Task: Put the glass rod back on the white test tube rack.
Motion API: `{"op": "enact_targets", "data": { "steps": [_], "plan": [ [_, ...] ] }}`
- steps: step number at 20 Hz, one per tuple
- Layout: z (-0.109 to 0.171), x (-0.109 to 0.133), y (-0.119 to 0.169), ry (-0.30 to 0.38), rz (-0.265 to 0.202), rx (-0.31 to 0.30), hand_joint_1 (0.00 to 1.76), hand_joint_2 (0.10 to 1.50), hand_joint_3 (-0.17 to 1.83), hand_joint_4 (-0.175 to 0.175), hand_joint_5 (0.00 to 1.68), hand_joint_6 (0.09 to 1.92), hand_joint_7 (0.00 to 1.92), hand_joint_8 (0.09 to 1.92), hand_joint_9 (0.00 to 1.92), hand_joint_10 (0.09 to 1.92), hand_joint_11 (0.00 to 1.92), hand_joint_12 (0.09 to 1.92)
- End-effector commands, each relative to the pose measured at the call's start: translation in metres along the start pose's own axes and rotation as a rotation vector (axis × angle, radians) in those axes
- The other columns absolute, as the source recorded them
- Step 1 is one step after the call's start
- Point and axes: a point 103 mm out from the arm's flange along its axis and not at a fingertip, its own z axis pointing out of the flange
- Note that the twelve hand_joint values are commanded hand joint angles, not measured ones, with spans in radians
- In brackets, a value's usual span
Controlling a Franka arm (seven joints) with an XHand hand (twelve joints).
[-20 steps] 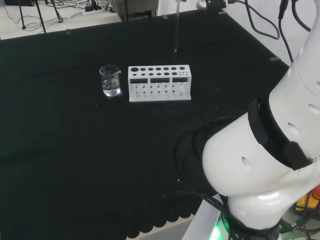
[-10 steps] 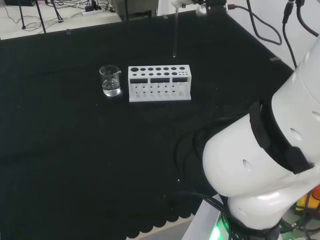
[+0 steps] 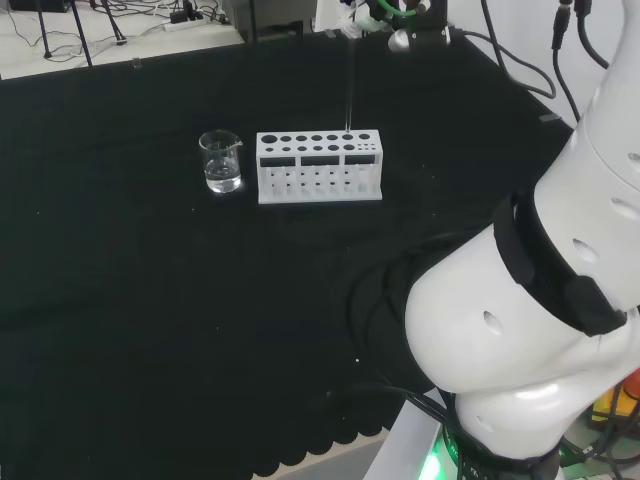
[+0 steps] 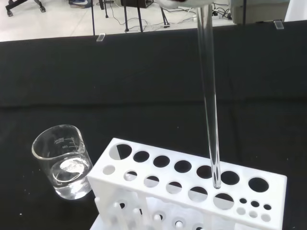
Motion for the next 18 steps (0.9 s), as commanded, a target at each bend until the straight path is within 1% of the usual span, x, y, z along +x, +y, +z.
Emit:
{"op": "enact_targets", "data": {
  "steps": [1,3,6,10,18],
  "plan": [
    [0.019,-0.008,0.011,0.009,0.008,0.023,1.27,1.13,0.0,-0.175,0.95,0.74,0.98,1.33,1.57,0.99,1.58,0.84],
    [0.027,-0.012,0.01,0.009,0.014,0.03,1.27,1.13,0.0,-0.175,0.95,0.74,0.98,1.33,1.57,0.99,1.58,0.84],
    [0.029,-0.017,0.01,0.016,0.023,0.036,1.27,1.13,0.0,-0.175,0.95,0.74,0.97,1.33,1.57,0.99,1.58,0.84],
    [0.036,-0.016,0.01,0.027,0.021,0.045,1.27,1.13,0.0,-0.175,0.95,0.74,0.97,1.33,1.57,0.99,1.58,0.84],
    [0.066,-0.017,0.013,0.04,0.024,0.09,1.27,1.13,0.0,-0.175,0.95,0.74,0.97,1.33,1.57,0.98,1.58,0.84]
  ]
}}
